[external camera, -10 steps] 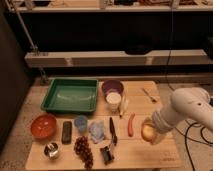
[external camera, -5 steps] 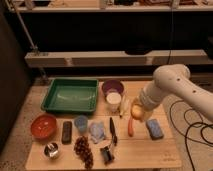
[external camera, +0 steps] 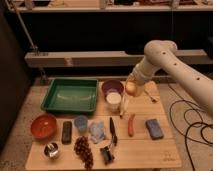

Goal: Place apple in purple bowl

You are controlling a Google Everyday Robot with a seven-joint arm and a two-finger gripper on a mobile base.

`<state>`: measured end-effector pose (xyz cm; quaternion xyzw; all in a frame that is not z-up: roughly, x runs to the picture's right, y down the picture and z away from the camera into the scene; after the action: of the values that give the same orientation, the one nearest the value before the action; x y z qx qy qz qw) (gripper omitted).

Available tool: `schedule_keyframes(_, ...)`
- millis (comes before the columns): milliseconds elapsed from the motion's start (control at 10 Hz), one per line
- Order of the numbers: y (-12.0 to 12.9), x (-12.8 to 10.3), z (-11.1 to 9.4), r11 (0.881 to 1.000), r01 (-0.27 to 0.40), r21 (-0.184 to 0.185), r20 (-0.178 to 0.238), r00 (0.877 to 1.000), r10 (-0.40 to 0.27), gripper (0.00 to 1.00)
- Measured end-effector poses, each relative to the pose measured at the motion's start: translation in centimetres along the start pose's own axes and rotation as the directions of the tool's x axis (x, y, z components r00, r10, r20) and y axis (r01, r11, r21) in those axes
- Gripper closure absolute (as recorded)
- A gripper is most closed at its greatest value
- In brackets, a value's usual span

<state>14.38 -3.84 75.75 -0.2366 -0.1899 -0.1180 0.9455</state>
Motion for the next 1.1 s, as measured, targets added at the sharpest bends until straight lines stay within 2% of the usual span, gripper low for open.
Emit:
schedule_keyframes(200,-5.1,1.6,-0.6,0.999,-0.008,0.033,0.003,1.000,0.008,1.00)
schedule_keyframes(300,-6.9,2.3,-0.8,0.999,-0.013,0.046,0.009,1.000,0.012,1.00)
schedule_keyframes(400,-9.5,3.3,-0.4,0.998,-0.016,0.053,0.021,1.000,0.015,1.00)
schedule_keyframes(500,-11.1,3.6,0.4,0.998,-0.015,0.053,0.031,0.999,0.013,1.00)
schedule_keyframes(700,-12.4,4.9,2.2,0.998,-0.017,0.066,0.052,0.999,0.013,1.00)
schedule_keyframes(900,-13.2,5.8,4.2,0.993,-0.004,0.117,0.065,0.998,-0.003,1.00)
schedule_keyframes(1100,-11.6,6.0,6.1,0.983,0.020,0.184,0.039,0.999,-0.028,1.00)
